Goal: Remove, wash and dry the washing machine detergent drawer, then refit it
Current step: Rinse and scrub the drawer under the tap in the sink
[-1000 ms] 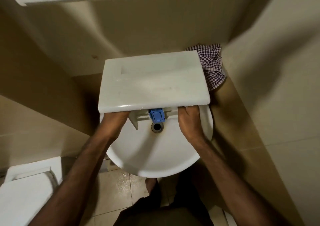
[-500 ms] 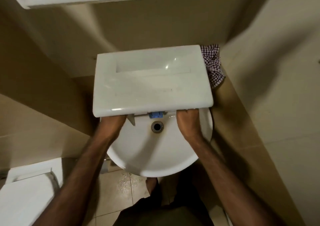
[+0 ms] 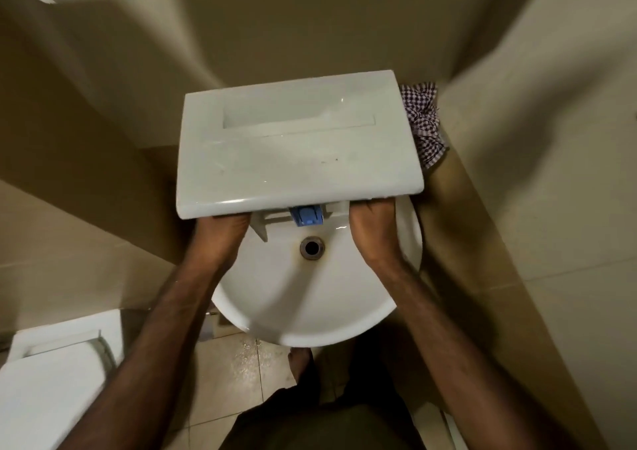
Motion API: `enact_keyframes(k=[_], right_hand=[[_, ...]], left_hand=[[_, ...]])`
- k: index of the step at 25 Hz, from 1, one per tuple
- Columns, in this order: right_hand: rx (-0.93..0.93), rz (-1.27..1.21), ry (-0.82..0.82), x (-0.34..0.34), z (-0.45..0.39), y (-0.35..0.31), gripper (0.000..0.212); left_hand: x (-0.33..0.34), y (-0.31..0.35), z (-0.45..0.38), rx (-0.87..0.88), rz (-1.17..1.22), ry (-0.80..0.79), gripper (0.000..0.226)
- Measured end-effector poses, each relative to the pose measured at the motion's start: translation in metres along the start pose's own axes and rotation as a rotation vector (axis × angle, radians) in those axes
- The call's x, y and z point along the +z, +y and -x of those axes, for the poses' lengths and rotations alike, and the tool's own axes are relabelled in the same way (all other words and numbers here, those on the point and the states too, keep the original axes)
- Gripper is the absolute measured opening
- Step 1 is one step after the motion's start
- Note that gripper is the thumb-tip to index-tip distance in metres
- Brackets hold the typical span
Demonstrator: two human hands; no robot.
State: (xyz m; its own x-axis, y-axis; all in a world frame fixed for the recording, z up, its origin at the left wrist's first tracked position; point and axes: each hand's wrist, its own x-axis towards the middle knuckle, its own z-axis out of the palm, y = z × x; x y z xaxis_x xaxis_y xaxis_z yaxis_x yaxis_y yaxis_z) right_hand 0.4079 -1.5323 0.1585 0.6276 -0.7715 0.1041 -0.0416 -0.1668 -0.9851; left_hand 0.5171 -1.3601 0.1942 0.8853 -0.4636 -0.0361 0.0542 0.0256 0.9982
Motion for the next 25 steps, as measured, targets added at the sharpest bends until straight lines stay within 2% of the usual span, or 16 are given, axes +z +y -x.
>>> enact_keyframes(k=[2, 4, 5, 7, 10, 11, 13, 16, 18, 20, 23, 24, 25], right_hand=[[0.144, 0.044, -0.013, 0.004, 0.023, 0.022, 0.038], [0.285, 0.044, -0.034, 0.004, 0.043, 0.042, 0.035], [0.313, 0.047, -0.045, 0.003, 0.046, 0.044, 0.035], [0.269, 0.043, -0.035, 0.001, 0.031, 0.031, 0.037], [-0.016, -0.003, 0.028, -0.004, 0.002, -0.002, 0.042], [-0.057, 0.043, 0.041, -0.004, -0.002, -0.003, 0.040], [0.017, 0.138, 0.017, -0.003, 0.002, 0.011, 0.037], [0.246, 0.072, -0.054, 0.000, 0.040, 0.045, 0.040], [0.303, 0.092, -0.089, -0.001, 0.048, 0.052, 0.040], [0.278, 0.097, -0.043, -0.006, 0.030, 0.046, 0.036], [0.010, 0.041, -0.006, -0.010, 0.010, 0.019, 0.042], [-0.026, 0.030, -0.005, -0.008, 0.009, 0.022, 0.044], [0.023, 0.042, -0.007, -0.005, 0.014, 0.030, 0.043]], left_hand=[[0.002, -0.024, 0.012, -0.086, -0.087, 0.031, 0.025], [0.006, -0.047, 0.024, -0.195, -0.086, -0.012, 0.027], [0.007, -0.051, 0.025, -0.194, -0.082, -0.026, 0.028], [0.009, -0.041, 0.018, -0.124, -0.071, -0.016, 0.033], [0.003, -0.007, 0.001, 0.040, -0.012, 0.022, 0.022], [0.001, 0.001, 0.000, 0.081, -0.014, 0.016, 0.025], [0.002, -0.006, 0.004, 0.064, -0.073, 0.006, 0.018], [0.007, -0.042, 0.021, -0.084, -0.145, -0.036, 0.030], [0.007, -0.048, 0.025, -0.099, -0.160, -0.073, 0.030], [0.005, -0.045, 0.019, -0.056, -0.143, -0.060, 0.031], [0.003, -0.026, 0.018, 0.004, -0.118, -0.041, 0.023], [0.001, -0.031, 0.017, 0.001, -0.080, -0.056, 0.023], [-0.003, -0.040, 0.015, -0.046, -0.097, -0.042, 0.024]])
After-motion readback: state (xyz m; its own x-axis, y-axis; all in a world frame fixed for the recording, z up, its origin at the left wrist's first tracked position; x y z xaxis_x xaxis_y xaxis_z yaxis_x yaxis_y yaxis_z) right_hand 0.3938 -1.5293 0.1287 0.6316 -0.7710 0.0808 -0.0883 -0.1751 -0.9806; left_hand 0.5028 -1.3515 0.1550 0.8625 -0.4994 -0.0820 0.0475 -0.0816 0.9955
